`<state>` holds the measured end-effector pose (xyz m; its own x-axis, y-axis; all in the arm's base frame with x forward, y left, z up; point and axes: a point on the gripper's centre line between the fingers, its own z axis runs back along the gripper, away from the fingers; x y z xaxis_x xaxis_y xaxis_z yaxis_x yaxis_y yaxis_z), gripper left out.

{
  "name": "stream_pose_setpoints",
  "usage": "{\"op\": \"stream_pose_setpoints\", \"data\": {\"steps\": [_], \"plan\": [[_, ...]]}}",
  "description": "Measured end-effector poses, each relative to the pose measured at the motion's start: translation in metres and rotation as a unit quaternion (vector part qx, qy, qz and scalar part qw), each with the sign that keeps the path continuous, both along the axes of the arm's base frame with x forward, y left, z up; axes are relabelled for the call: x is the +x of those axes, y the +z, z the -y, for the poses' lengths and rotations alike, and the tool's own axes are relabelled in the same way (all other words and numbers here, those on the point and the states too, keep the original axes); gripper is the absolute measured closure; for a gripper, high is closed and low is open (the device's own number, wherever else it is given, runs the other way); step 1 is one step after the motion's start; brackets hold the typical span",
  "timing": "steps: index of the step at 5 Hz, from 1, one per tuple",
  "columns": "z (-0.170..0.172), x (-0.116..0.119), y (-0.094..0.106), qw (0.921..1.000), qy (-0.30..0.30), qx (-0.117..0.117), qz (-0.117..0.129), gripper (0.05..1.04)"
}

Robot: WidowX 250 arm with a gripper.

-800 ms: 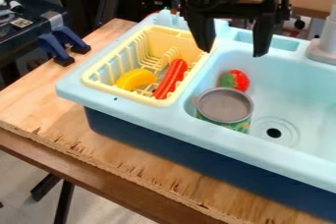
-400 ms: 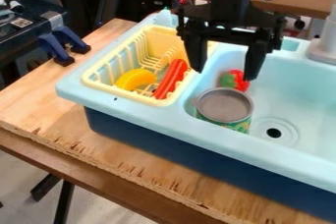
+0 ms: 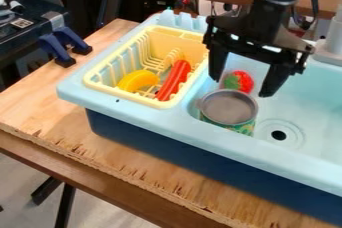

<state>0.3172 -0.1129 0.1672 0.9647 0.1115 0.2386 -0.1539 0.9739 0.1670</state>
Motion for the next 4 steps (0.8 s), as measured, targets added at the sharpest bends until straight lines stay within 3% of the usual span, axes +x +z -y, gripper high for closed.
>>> {"op": "stream_pose_setpoints", "data": {"steps": [1,3,4], "plan": [[-0.002,-0.003,-0.008,0.9979,0.018,0.051,-0.037,0.075],[-0.018,-0.012,-0.019,0.9945,0.049,0.068,-0.063,0.075],[-0.023,-0.014,-0.019,0.994,0.059,0.062,-0.068,0.075]]}}
